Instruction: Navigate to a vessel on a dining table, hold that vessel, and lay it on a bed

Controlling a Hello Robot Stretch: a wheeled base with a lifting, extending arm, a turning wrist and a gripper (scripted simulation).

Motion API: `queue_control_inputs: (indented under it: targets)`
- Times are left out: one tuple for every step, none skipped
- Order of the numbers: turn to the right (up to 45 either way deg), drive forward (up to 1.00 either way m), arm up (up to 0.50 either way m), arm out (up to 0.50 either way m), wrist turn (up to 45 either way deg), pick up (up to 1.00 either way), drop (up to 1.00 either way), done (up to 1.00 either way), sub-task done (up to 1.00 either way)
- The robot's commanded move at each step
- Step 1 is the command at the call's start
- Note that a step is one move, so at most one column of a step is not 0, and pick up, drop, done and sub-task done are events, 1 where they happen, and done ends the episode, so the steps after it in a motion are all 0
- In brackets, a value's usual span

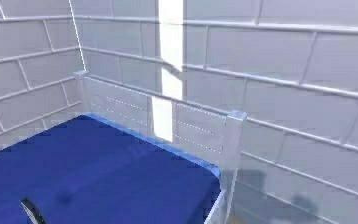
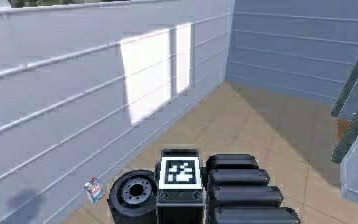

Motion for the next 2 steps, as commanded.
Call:
queue_control_inputs:
  targets:
    - [45.0, 0.00, 0.00, 0.00, 0.0, 0.00, 0.00, 0.00, 0.00]
    - [45.0, 0.00, 0.00, 0.00, 0.0, 0.00, 0.00, 0.00, 0.00]
